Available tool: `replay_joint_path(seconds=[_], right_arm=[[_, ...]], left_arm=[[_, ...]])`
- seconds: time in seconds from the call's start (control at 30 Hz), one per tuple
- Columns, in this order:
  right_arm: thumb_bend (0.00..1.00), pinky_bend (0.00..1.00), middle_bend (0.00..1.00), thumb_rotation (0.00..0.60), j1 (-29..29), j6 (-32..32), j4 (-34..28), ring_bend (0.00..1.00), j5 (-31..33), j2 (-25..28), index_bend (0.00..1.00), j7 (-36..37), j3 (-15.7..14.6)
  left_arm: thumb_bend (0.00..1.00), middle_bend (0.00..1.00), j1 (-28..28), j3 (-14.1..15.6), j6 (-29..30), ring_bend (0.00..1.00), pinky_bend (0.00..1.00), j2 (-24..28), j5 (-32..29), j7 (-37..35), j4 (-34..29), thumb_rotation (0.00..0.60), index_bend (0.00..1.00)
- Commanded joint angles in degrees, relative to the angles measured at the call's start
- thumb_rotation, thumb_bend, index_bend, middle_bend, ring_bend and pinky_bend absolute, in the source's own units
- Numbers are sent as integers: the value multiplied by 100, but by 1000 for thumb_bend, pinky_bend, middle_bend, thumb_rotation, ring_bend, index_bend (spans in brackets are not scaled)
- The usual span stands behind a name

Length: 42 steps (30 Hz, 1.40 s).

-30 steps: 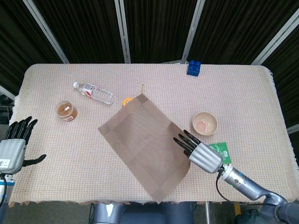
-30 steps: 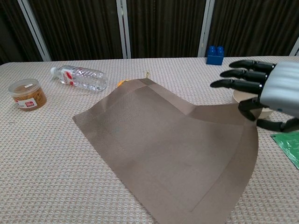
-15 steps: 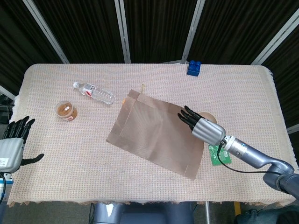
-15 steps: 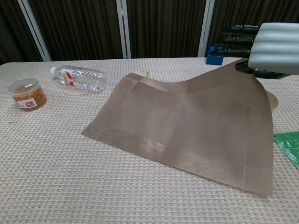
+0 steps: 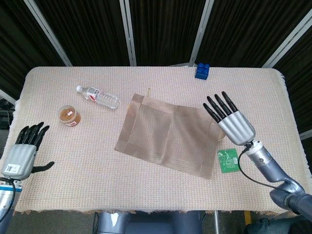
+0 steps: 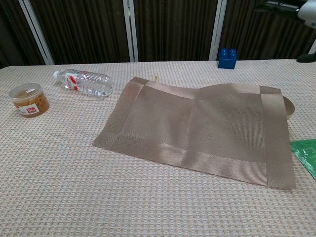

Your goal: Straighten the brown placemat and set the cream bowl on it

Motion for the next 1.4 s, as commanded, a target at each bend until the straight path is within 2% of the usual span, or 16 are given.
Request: replay_joint_path(seconds=[0.03,0.13,0.3,0.4,0.6,0.8,0.97,1.4], right_arm=[[0,0,0,600,-1023,482,-1640,0,1144,636,0,879,197],[0,0,0,600,-1462,675,-2207,0,1525,854,0,1236,144],[0,0,0,600,-1952,773,-2779,0,1824,1085,0,1369,-96],[0,0,0,600,-2189,806,-3188,0,1925,1218,0,1471,-229],[0,0,0,600,-2468,892,-3698,0,1948,1314,0,1469,-398],[0,0,0,600,-2606,977,-3736,0,1820,1265,0,1478,-472],[0,0,0,600,-2611,879,-3690,0,1833,1283,0,1550,-441],[0,0,0,600,-2629,777,-3698,0,1886,1311,0,1603,-331]], left_arm=[[8,0,-277,72,-70,0,0,-371,746,-416,492,600,54],[30,0,-588,134,-182,0,0,-751,1357,-874,1116,600,111],[83,0,-1122,167,-704,0,0,-1205,1762,-976,1681,600,229],[97,0,-1392,65,-977,0,0,-1593,1767,-696,1992,600,295],[103,0,-1678,-89,-1418,0,0,-2342,1398,-492,2513,600,331],[109,0,-1854,-146,-1767,0,0,-2924,1026,-461,3149,600,364],[204,0,-1979,-261,-1944,0,0,-3388,709,-736,3726,600,387],[210,0,-2266,-356,-2122,0,0,-3876,474,-985,4498,600,398]])
